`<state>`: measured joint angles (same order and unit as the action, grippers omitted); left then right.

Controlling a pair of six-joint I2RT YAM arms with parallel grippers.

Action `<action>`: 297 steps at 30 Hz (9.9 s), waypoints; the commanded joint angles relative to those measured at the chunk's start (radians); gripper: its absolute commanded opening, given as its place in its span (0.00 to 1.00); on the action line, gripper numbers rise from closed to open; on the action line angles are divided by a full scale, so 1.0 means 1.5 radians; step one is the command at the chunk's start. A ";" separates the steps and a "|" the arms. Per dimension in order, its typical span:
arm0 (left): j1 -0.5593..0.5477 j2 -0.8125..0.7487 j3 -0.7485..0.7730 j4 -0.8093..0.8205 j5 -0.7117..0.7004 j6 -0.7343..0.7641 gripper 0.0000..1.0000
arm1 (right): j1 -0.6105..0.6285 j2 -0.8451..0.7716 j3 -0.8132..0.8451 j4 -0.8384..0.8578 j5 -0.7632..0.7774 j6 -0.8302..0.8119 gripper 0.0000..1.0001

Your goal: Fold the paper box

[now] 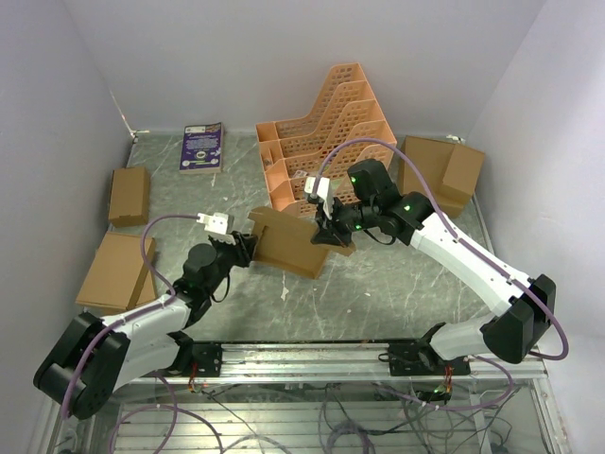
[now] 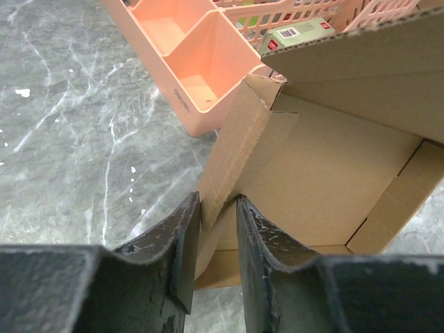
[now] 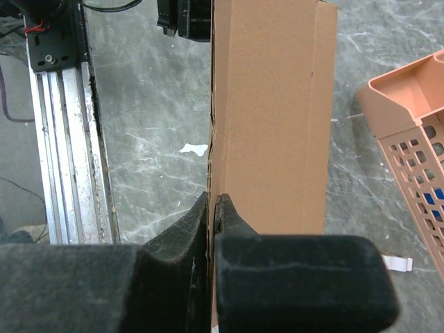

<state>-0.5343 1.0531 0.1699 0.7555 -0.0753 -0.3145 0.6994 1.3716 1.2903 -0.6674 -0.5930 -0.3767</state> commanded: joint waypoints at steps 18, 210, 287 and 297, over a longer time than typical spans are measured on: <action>-0.035 0.056 0.083 -0.073 -0.113 -0.013 0.39 | 0.001 0.004 0.008 0.022 -0.033 0.029 0.00; 0.111 0.439 0.028 0.646 0.266 0.071 0.37 | 0.113 0.031 0.011 -0.039 0.174 -0.099 0.00; 0.158 0.583 0.212 0.594 0.229 0.033 0.09 | -0.038 0.249 0.263 -0.143 0.020 -0.184 0.00; 0.149 0.541 0.184 0.548 0.190 0.068 0.24 | -0.029 0.254 0.268 -0.141 0.021 -0.172 0.00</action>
<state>-0.3058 1.9125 0.4622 1.5017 0.2611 -0.2268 0.6380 1.7420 1.6669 -0.8646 -0.5053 -0.6430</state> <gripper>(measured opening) 0.169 0.010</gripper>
